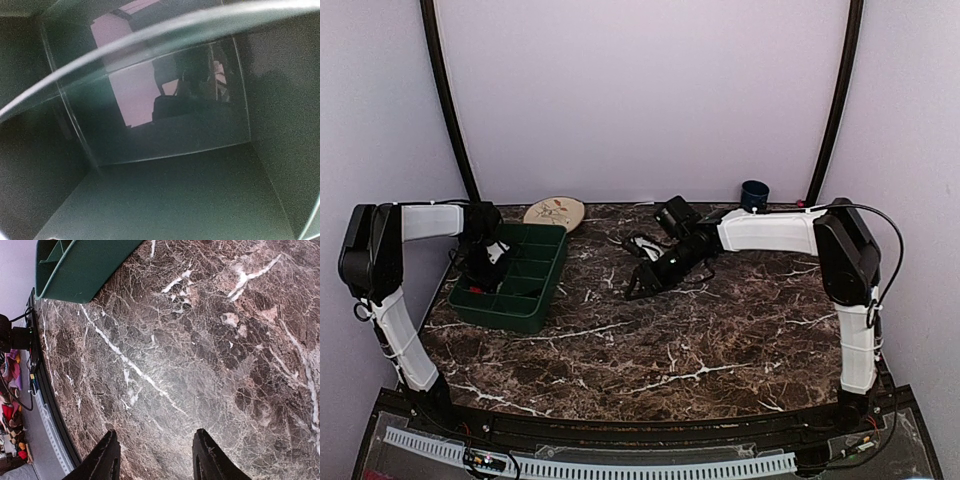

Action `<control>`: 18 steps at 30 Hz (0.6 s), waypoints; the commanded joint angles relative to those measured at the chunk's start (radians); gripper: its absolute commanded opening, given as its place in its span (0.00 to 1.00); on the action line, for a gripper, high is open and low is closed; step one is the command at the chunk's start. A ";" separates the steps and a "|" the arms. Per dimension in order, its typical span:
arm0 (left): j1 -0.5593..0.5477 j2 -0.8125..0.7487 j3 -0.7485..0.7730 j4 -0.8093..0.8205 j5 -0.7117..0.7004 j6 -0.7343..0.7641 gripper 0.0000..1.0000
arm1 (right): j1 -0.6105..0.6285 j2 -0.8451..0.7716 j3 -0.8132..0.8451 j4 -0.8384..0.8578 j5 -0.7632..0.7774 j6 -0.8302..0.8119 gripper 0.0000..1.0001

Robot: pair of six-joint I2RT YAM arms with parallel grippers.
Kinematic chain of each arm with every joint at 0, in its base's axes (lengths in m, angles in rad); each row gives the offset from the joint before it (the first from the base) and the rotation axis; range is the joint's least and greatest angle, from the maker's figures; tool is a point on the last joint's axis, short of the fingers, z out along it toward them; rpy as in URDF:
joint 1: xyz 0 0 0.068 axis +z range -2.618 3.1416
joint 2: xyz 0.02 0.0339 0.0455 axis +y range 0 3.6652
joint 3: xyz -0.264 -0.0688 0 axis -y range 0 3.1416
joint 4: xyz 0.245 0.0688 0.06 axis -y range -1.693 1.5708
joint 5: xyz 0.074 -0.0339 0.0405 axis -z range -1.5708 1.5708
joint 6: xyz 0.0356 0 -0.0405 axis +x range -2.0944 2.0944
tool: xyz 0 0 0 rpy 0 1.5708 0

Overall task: Roll the socks
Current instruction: Place the sock at the center of the board.

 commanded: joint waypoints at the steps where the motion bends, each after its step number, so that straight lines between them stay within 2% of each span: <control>1: -0.007 -0.005 0.014 0.030 0.091 -0.041 0.43 | 0.000 0.030 0.036 -0.008 0.002 -0.016 0.48; 18: -0.008 -0.107 0.029 -0.043 0.211 -0.079 0.50 | 0.002 0.040 0.075 -0.047 0.006 -0.052 0.48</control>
